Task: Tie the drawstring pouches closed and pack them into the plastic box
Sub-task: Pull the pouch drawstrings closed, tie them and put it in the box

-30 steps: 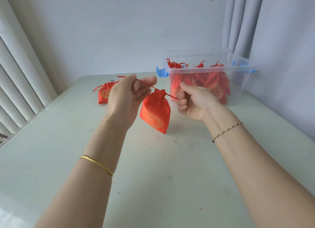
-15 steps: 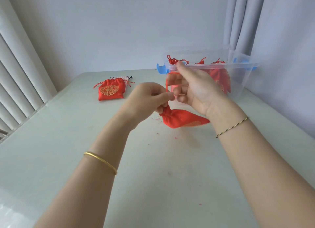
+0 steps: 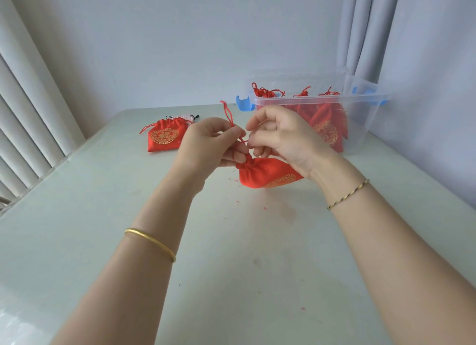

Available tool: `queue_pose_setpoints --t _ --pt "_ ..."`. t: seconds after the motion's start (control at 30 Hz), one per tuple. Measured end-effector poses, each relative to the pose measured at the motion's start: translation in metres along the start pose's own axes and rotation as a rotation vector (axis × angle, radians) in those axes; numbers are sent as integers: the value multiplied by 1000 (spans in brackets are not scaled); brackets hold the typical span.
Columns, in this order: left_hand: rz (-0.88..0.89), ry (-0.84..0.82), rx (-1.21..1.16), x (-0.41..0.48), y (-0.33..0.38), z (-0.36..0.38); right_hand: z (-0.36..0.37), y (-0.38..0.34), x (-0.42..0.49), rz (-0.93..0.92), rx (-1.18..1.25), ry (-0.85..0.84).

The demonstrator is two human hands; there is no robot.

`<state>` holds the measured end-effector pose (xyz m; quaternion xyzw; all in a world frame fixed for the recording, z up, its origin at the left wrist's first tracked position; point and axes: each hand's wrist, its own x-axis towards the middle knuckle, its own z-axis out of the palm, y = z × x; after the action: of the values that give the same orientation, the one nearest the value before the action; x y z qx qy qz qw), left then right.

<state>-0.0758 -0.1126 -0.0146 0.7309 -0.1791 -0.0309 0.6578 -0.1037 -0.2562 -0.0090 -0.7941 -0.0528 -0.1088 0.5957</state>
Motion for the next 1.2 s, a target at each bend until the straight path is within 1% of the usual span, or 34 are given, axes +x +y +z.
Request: queue_pose_setpoints --t 0.17,0.33,0.43,0.5,0.57,0.63,0.7,0.8,0.87,0.93,1.03,1.1,1.2 --pt "-1 102 18 3 -1 -2 8 4 2 -201 -243 35" --pt "-12 132 48 4 -1 -4 14 5 3 -312 -487 111" --pt "-20 157 39 4 0 -4 18 3 2 -407 -600 117" --pt "-20 167 21 3 1 -5 21 3 2 -435 -661 117" --pt "-22 174 -29 2 4 -7 22 5 3 -418 -677 160" --pt "-37 177 -96 3 6 -9 23 6 4 -377 -622 208" --pt "-61 174 -147 5 6 -9 22 7 4 -309 -537 213" --pt "-51 243 -113 6 5 -12 18 10 6 -194 -411 240" --pt "-2 279 -82 7 6 -17 12 14 7 -88 -306 263" --pt "103 230 48 5 10 -19 9 15 7 13 -173 262" --pt "273 113 409 -2 14 -8 8 11 5 121 -18 243" --pt "346 120 570 -2 9 0 8 8 4 167 26 233" --pt "363 170 650 0 3 3 7 8 5 224 104 226"
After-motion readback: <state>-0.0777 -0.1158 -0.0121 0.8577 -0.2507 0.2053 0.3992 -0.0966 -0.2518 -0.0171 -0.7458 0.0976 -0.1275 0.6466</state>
